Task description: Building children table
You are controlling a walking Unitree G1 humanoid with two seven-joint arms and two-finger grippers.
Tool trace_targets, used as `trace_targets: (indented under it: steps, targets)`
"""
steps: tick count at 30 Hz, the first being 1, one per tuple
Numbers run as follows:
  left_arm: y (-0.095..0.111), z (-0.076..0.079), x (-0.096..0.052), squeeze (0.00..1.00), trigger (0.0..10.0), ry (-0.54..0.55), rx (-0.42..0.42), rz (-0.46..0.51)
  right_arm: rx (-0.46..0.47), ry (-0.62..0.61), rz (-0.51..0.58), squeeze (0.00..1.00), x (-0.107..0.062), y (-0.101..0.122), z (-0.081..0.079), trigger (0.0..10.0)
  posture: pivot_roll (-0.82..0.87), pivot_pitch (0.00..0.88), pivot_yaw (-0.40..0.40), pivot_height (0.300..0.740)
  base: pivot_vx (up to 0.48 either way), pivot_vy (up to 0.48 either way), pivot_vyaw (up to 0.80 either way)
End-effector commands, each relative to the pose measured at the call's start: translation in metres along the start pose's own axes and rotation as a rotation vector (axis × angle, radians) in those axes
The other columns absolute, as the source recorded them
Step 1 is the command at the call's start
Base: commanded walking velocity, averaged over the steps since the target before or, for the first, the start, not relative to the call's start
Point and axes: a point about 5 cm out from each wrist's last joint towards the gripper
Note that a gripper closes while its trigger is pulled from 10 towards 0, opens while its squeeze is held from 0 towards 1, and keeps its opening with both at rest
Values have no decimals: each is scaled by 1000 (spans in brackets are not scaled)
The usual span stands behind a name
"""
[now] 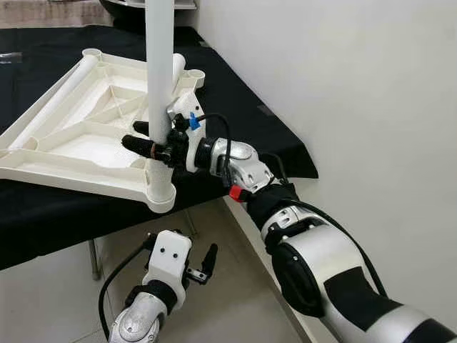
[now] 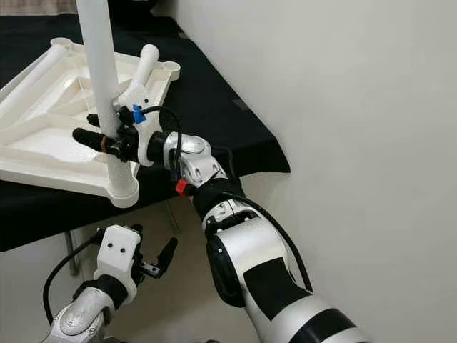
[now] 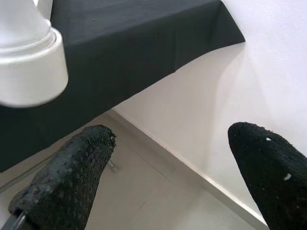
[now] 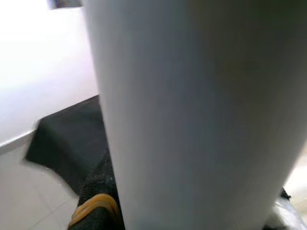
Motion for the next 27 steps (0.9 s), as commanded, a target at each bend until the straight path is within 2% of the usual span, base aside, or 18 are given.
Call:
trace_targets:
  steps: [1,2,3,4,5,7,8,9,11,13,14,15,16,17,18,22,23,27]
  targets:
    - [-5,1,0,0,10000,7,-11,-21,-16,-256,-91,0,-8,-2,24,0,103,126,-200,740,0,0,0]
    - [-4,1,0,0,10000,6,-10,-19,-6,-446,-149,0,-15,-4,37,0,97,129,-198,740,0,0,0]
    - [-4,1,0,0,10000,6,-10,-19,-6,-446,-149,0,-15,-4,37,0,97,129,-198,740,0,0,0]
    - [-4,0,1,0,10000,5,-7,-20,50,-764,-221,0,-34,-8,59,0,91,136,-195,740,0,0,0]
    - [-4,0,1,0,10000,5,-7,-20,50,-764,-221,0,-34,-8,59,0,91,136,-195,740,0,0,0]
    - [-4,0,1,0,10000,3,-6,-18,79,-873,-240,0,-42,-11,66,0,91,136,-195,740,0,0,0]
    - [-3,0,2,0,10000,5,-4,-18,106,-995,-265,0,-53,-14,73,0,92,138,-198,740,0,0,0]
    - [-3,0,2,0,10000,5,-4,-18,106,-995,-265,0,-53,-14,73,0,92,138,-198,740,0,0,0]
    - [-2,0,2,0,10000,3,-2,-16,153,-1159,-301,0,-66,-18,79,0,84,140,-191,740,0,0,0]
    - [-3,0,2,0,10000,2,-3,-17,162,-1229,-324,0,-70,-20,79,0,92,130,-189,740,0,0,0]
    - [-3,0,2,0,10000,2,-4,-20,199,-1208,-294,0,-66,-19,77,4980,93,132,-191,740,0,0,0]
    - [-3,-1,2,0,10000,2,-5,-22,226,-1192,-272,0,-63,-18,76,4980,93,132,-191,740,0,0,0]
    - [-3,-1,3,0,10000,2,-3,-23,235,-1170,-237,0,-59,-14,74,10000,93,135,-190,740,0,0,0]
    - [-3,-1,3,0,10000,1,-2,-24,237,-1158,-215,0,-56,-12,73,10000,93,135,-190,740,0,0,0]
    - [-3,-1,3,0,10000,2,-2,-22,209,-1137,-194,1000,-54,-9,73,10000,91,132,-189,740,0,0,0]
    - [-3,-2,2,0,10000,3,-2,-22,161,-1090,-152,1000,-49,-4,71,10000,94,133,-190,740,0,0,0]
    - [-3,-2,2,0,10000,4,-3,-23,149,-1053,-122,0,-47,-1,70,10000,94,132,-190,740,0,0,0]
    - [-4,-3,2,0,10000,6,-1,-27,158,-857,-13,0,-41,4,65,10000,99,135,-189,740,0,0,0]
Point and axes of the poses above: a point about 5 cm out from each wrist's last joint towards the gripper, its own x axis pointing out of the wrist towards the gripper, its own y axis along the axis of the wrist's last joint, z = x × y, and after that the axes turned 15 degrees about -x, right-handed
